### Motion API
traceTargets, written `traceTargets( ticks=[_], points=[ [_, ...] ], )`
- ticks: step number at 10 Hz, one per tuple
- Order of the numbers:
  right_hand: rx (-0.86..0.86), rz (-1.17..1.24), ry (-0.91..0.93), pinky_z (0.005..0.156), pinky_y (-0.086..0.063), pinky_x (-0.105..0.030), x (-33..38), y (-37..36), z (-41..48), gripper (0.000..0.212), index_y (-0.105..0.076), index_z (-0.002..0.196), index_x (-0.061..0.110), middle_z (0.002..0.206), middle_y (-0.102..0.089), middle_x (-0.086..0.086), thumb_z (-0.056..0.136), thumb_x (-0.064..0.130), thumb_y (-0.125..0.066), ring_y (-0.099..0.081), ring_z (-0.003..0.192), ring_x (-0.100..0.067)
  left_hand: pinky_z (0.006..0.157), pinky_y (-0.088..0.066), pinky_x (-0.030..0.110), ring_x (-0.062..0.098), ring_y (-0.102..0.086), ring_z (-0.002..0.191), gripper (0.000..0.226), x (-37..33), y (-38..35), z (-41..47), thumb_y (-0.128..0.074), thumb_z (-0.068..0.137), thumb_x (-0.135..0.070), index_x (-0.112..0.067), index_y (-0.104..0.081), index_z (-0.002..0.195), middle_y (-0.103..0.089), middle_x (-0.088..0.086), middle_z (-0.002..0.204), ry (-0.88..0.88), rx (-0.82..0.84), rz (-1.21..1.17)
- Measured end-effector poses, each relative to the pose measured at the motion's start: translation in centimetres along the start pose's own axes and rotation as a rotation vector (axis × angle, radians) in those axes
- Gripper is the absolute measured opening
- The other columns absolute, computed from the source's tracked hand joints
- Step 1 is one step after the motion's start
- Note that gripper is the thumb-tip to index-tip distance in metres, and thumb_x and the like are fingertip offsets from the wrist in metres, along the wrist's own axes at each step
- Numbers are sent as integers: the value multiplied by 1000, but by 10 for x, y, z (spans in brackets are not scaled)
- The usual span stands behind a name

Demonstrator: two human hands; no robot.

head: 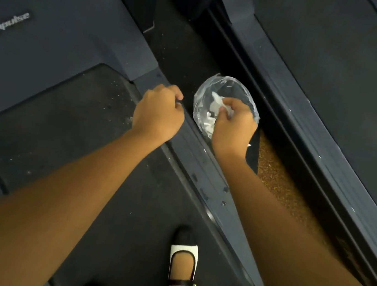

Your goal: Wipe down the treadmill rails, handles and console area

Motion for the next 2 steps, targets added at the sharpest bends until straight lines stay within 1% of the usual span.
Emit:
traceTargets(
  ticks=[1, 2],
  points=[
    [-36, -50, -64, 83, -54, -31, -22, 9, 44, 27, -62, 121, 10, 116, -61, -9, 96, 9, -51, -64, 94, -22, 79, -53, 39, 26, -62, 95, 28, -4, -14, 21, -48, 93, -9, -13, -64, 116, -64, 8, 112, -13, -10, -21],
    [68, -133, -127, 73, -50, -25, -38, -2, 77, 35, -55, 131, 10, 122, -59, -8, 96, 10, -51, -63, 86, -18, 78, -55, 42, 24, -62, 91, 30, -3, -22, 36, -47, 93, -8, -13, -65, 117, -64, 7, 109, 0, -18, -34]
  ],
)
Point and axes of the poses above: each hand's wrist, its own z-axis towards the middle knuckle, its own y-axis out of the back of the hand, x = y × z, the point moved 10 cm from there along z, towards the middle knuckle
